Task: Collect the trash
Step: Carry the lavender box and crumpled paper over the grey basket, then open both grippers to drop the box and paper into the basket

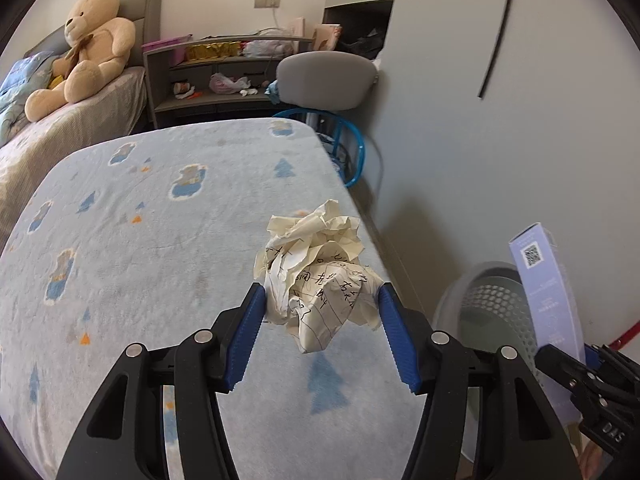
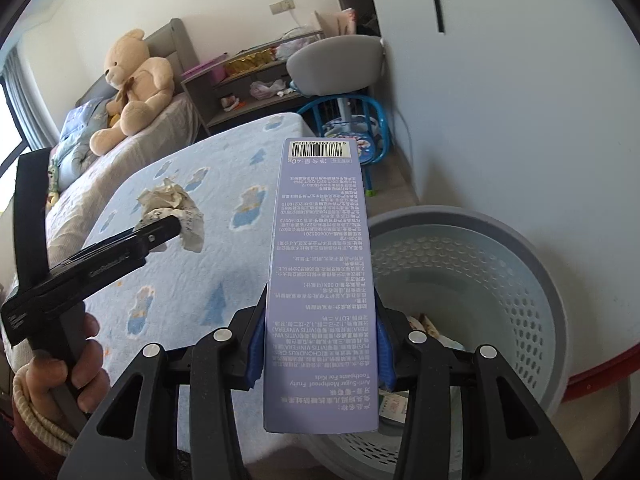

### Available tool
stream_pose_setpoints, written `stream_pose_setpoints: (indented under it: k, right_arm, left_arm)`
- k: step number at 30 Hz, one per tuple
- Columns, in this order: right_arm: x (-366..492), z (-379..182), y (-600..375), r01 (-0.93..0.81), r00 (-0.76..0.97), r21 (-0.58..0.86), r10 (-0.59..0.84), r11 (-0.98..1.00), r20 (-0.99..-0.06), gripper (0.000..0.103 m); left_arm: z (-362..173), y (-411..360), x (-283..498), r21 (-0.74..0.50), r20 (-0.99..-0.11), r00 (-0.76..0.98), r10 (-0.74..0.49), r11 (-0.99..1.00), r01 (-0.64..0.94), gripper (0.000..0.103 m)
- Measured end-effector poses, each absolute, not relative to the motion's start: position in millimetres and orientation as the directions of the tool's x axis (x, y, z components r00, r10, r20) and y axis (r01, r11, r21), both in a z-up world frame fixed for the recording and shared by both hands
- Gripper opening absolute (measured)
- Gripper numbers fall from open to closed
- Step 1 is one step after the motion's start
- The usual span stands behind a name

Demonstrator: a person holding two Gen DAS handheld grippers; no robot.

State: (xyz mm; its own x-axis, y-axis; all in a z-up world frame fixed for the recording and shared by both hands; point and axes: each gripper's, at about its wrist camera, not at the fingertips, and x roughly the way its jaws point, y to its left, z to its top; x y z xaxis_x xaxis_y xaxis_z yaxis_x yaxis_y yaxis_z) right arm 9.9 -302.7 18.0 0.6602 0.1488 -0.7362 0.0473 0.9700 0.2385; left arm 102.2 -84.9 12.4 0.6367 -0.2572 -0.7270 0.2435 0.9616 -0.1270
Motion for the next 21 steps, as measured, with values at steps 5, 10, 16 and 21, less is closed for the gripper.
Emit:
stream_pose_setpoints:
  k: [5, 10, 16, 21]
  right_arm:
    - [-18.3, 13.3, -343.1, 0.149, 0.656, 0.209, 0.062, 0.966, -0.752, 0.042]
    - [-35.8, 2.6, -368.7, 0.209, 0.638, 0.201, 0.022, 0.957, -0.77, 0.042]
    - [-42.1, -6.1, -384.7, 0.234, 0.623, 0.195, 0.007, 0.953, -0.782, 0.043]
    - [-43.9, -9.2, -395.1, 0.241, 0.622, 0.189, -0.002, 0.952, -0.783, 0.044]
  left_arm:
    - [22.9, -134.7, 69.6, -0.131, -0.714, 0.613, -0.337, 0.925, 0.356, 0.057]
    - [16.1, -181.6, 49.5, -0.112, -0.729, 0.572, -0.377, 0.89, 0.443, 0.057]
    - [4.1, -216.9, 42.1, -0.078, -0.751, 0.547, -0.37, 0.873, 0.482, 0.058]
    - [5.0, -223.8, 39.2, -0.066, -0.752, 0.556, -0.353, 0.881, 0.469, 0.065]
